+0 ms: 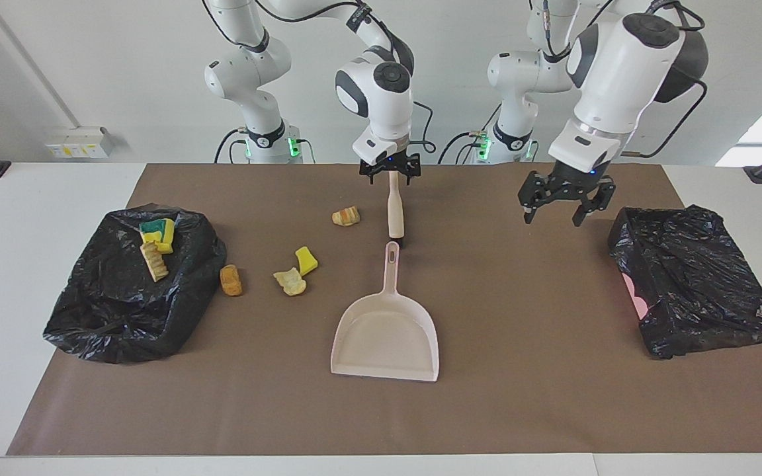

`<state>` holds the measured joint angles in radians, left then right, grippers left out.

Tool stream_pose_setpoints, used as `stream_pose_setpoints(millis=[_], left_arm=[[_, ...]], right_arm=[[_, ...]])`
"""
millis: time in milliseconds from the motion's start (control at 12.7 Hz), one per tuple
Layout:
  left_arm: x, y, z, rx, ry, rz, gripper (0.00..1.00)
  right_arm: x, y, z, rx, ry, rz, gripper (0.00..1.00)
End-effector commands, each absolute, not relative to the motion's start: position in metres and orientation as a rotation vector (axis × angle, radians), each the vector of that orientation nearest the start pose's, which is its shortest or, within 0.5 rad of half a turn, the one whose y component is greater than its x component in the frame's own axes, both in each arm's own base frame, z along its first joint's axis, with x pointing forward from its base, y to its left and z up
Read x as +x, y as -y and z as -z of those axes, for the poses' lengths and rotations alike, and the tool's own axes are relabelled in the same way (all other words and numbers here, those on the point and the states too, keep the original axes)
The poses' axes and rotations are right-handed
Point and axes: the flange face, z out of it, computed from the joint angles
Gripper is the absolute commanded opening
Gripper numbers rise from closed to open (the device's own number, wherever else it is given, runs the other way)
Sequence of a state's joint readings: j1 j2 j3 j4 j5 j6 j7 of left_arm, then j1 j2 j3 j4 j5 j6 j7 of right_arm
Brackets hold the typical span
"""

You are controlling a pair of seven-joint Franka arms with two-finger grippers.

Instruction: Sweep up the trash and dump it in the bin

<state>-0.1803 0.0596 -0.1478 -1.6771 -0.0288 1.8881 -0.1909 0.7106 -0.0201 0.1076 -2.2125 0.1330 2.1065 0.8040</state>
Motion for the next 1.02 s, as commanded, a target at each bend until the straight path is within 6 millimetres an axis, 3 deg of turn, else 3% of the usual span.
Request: stream_pose_setpoints(millis=[0, 79, 157, 236, 471, 550, 707, 785, 864, 943], left_arm=[[0.56, 0.264, -0.537, -3.207, -0.36, 0.173, 1.0], [0.56, 0.286, -0.523, -3.212, -0.406, 0.174, 1.0], [0.559, 0.305, -0.496, -3.225, -0.426, 0.095, 1.0], [0.555, 0.339, -0.476, -3.229, -0.445, 0.058, 1.0], [0.563, 0.373, -0.435, -3.255, -0.437, 0.085, 1.0], [0.559, 0.388, -0.429, -3.266, -0.452, 0.13, 1.0], [0.555, 0.398, -0.417, -3.267, -0.458, 0.116, 1.0], [0.55, 0.409, -0.404, -3.261, -0.466, 0.087, 1.0], [0.545, 0.423, -0.375, -3.246, -0.463, 0.026, 1.0], [0.544, 0.433, -0.361, -3.245, -0.448, 0.021, 1.0]], right_arm=[[0.319, -0.383, -0.366, -3.089, -0.147, -0.216, 1.0], [0.317, -0.382, -0.358, -3.092, -0.152, -0.218, 1.0], [0.314, -0.38, -0.352, -3.098, -0.15, -0.225, 1.0], [0.313, -0.379, -0.351, -3.101, -0.148, -0.228, 0.92], [0.302, -0.386, -0.344, -3.114, -0.113, -0.246, 0.88], [0.302, -0.387, -0.344, -3.109, -0.128, -0.238, 0.83], [0.302, -0.389, -0.344, -3.105, -0.129, -0.23, 0.78], [0.302, -0.389, -0.343, -3.103, -0.138, -0.229, 0.73], [0.301, -0.39, -0.343, -3.103, -0.136, -0.229, 0.65], [0.301, -0.39, -0.343, -3.103, -0.136, -0.229, 0.65]])
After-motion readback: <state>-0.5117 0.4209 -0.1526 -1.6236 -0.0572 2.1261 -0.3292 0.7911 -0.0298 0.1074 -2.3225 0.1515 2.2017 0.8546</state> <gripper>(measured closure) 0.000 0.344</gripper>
